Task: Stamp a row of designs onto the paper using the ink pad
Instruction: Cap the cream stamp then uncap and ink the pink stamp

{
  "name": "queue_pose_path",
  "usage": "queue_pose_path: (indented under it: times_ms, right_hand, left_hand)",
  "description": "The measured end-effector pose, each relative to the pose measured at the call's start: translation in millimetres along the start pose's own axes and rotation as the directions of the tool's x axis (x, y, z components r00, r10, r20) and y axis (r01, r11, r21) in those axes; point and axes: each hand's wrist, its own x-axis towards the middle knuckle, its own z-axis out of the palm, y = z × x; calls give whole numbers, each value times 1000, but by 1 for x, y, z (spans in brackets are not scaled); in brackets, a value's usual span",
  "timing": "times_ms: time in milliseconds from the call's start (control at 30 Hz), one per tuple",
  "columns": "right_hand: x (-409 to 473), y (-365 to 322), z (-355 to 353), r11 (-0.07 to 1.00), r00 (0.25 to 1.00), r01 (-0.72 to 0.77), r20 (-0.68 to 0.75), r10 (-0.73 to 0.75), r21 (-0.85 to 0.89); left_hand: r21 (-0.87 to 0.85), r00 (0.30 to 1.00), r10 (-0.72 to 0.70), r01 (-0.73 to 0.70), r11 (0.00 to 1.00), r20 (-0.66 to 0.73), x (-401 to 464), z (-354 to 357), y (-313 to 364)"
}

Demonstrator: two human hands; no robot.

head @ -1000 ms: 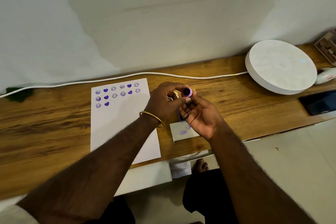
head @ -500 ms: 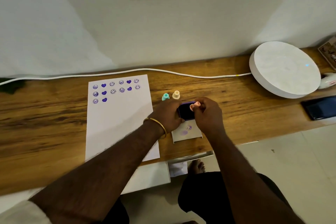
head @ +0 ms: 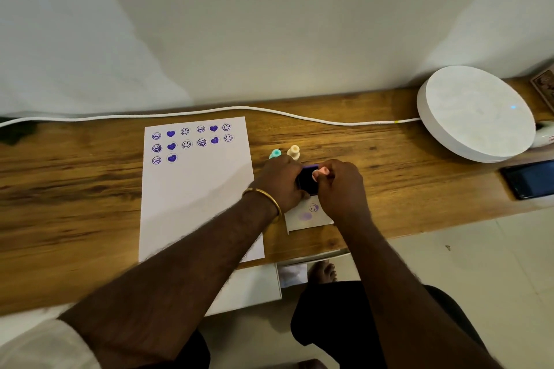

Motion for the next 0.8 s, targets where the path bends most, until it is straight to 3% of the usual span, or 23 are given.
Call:
queue_pose_path:
  times_ms: [333, 500, 667, 800]
  right_hand:
    - [-1, -3, 6, 999, 999, -37, -6, 37, -16]
    - [-2, -7, 11, 993, 999, -52, -8, 51, -104]
    - [-12, -12, 14, 970, 1000, 8, -11, -10, -242]
    - [-14, -12, 12, 972, 998, 38, -37, -48, -230]
  left_hand:
    - [44, 1000, -26, 27, 999, -14, 0, 0, 3]
    - [46, 998, -66, 66, 997, 9, 3, -2, 9]
    - [73, 995, -98, 96, 993, 26, 7, -8, 16]
    - [90, 993, -113, 111, 990, 17, 5, -9, 20]
